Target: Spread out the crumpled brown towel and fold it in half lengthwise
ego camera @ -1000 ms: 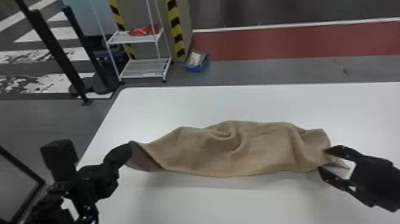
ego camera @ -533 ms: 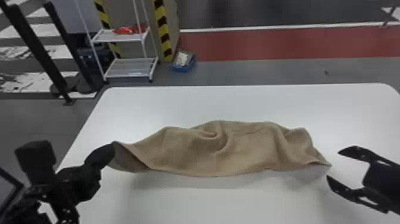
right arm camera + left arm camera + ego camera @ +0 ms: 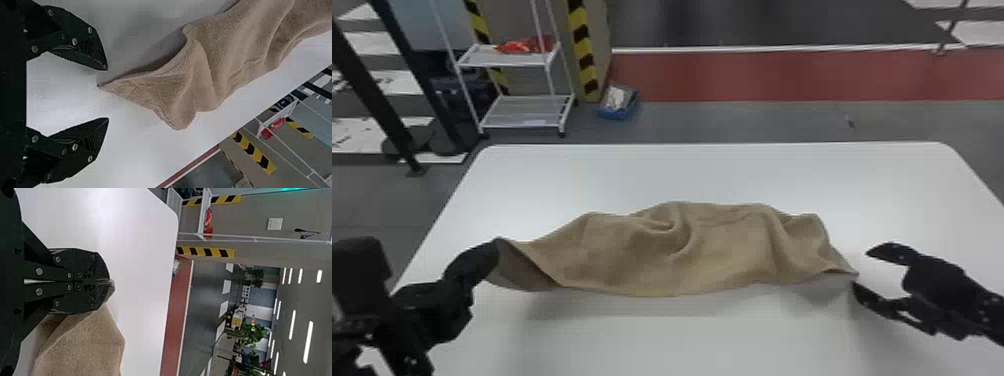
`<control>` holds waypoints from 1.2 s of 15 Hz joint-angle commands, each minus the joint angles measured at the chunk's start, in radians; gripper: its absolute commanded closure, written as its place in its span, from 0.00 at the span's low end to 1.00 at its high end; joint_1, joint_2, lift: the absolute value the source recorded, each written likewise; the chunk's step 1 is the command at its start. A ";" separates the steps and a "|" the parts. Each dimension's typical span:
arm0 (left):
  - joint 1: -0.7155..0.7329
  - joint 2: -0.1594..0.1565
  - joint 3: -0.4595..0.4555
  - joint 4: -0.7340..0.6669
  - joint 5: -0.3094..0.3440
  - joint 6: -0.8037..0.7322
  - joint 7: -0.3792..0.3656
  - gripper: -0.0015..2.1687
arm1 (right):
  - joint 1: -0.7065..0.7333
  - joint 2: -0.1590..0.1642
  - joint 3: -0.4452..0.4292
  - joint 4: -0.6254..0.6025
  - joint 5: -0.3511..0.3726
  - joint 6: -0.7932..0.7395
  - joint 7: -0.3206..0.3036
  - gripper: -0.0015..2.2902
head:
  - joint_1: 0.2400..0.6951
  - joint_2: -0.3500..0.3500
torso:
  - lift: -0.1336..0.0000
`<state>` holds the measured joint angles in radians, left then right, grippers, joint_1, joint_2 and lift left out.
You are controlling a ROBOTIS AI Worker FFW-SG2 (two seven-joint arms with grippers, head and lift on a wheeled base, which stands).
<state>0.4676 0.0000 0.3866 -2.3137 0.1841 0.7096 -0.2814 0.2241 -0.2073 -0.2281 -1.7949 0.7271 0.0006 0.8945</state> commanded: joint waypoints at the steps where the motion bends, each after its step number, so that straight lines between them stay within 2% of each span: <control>1: 0.003 -0.003 0.002 -0.004 0.000 0.002 -0.001 0.63 | -0.020 0.000 0.004 0.043 -0.003 -0.050 0.003 0.31 | 1.00 0.58 | 0.07; 5: 0.003 -0.003 0.000 -0.004 0.000 0.005 -0.002 0.63 | -0.022 0.000 -0.005 0.039 -0.009 -0.072 0.009 0.73 | 1.00 0.60 | 0.07; 6: 0.003 -0.003 0.002 -0.004 0.000 0.005 -0.002 0.63 | -0.017 0.000 -0.013 0.031 -0.011 -0.072 0.009 0.79 | 1.00 0.60 | 0.07; 7: 0.002 -0.003 0.003 -0.004 0.000 0.005 -0.002 0.63 | -0.012 0.000 -0.028 0.025 -0.034 -0.069 -0.003 0.97 | 1.00 0.60 | 0.07; 10: -0.011 -0.003 0.006 0.002 0.000 0.002 -0.021 0.63 | -0.002 0.000 -0.089 -0.006 -0.153 -0.072 -0.011 0.98 | 1.00 0.58 | 0.07; 11: -0.017 -0.003 0.011 0.002 -0.002 0.002 -0.038 0.63 | 0.004 0.000 -0.120 -0.037 -0.218 -0.066 -0.008 0.98 | 1.00 0.57 | 0.07; 13: -0.057 -0.003 0.066 0.000 -0.003 0.002 -0.168 0.63 | 0.003 0.000 -0.180 -0.104 -0.311 -0.017 0.000 0.98 | 1.00 0.55 | 0.07; 14: -0.086 -0.003 0.089 0.000 -0.035 0.002 -0.272 0.63 | -0.009 -0.003 -0.209 -0.135 -0.347 0.026 0.000 0.98 | 1.00 0.52 | 0.07; 17: -0.201 -0.003 0.120 0.007 -0.107 -0.002 -0.536 0.63 | -0.081 -0.017 -0.227 -0.156 -0.373 0.171 -0.002 0.98 | 1.00 0.44 | 0.07; 18: -0.247 -0.003 0.118 0.014 -0.150 -0.011 -0.598 0.63 | -0.115 -0.023 -0.217 -0.156 -0.373 0.244 -0.009 0.98 | 1.00 0.42 | 0.07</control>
<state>0.2809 0.0000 0.5025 -2.3080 0.0813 0.7058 -0.8430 0.1497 -0.2216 -0.4529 -1.9494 0.3569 0.1584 0.8891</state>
